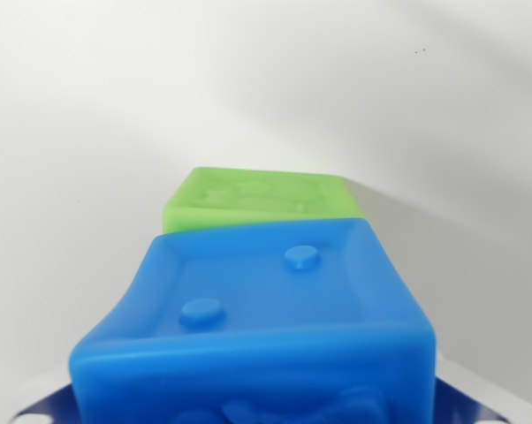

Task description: Stack cube

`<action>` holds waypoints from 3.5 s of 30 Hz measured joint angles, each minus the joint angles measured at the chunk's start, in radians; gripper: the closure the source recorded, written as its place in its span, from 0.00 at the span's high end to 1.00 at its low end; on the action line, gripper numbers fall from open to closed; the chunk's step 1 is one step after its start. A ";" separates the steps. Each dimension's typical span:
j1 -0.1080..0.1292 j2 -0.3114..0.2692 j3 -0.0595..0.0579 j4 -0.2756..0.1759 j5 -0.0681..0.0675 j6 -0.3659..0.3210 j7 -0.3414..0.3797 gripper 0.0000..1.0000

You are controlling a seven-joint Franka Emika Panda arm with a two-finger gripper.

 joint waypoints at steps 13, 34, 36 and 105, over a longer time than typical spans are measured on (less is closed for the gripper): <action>0.000 0.000 0.000 0.000 0.000 0.000 0.000 1.00; 0.000 -0.015 0.000 -0.001 0.000 -0.012 0.000 1.00; 0.000 -0.025 -0.001 -0.003 0.000 -0.020 0.000 1.00; 0.004 -0.473 -0.008 0.158 -0.042 -0.623 0.027 1.00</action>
